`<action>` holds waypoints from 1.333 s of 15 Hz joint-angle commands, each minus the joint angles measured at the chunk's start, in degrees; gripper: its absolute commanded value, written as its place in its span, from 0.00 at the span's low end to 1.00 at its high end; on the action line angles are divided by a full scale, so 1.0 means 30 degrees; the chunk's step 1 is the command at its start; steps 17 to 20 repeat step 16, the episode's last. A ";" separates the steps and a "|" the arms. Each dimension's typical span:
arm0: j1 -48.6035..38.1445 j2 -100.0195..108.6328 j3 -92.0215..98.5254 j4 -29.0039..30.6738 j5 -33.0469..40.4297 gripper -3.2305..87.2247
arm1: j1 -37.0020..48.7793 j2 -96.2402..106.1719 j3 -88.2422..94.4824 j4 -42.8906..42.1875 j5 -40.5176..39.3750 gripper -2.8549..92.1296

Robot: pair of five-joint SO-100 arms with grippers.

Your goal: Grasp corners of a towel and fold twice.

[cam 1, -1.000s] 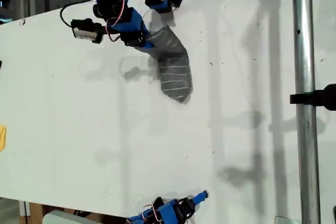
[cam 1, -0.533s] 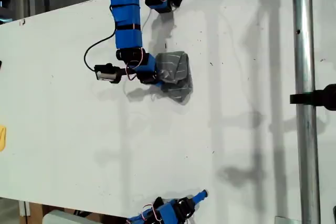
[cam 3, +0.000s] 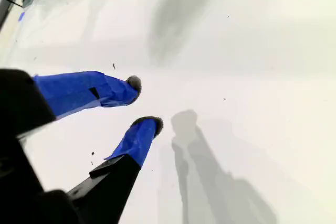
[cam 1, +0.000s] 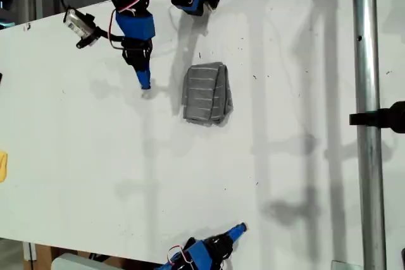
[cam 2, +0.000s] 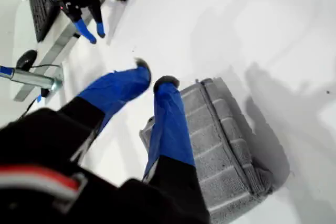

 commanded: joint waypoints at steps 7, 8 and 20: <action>-0.0439 0.0146 0.0059 -0.0029 0.9434 0.15 | 0.0000 1.5381 1.4092 0.9580 0.6270 0.06; -0.0439 0.0146 0.0059 -0.0029 0.9434 0.15 | 0.0293 1.5410 1.4062 0.9609 0.5947 0.06; -0.0469 0.0146 0.0059 -0.0029 0.9434 0.15 | 0.0264 1.5410 1.4092 0.9609 0.5830 0.06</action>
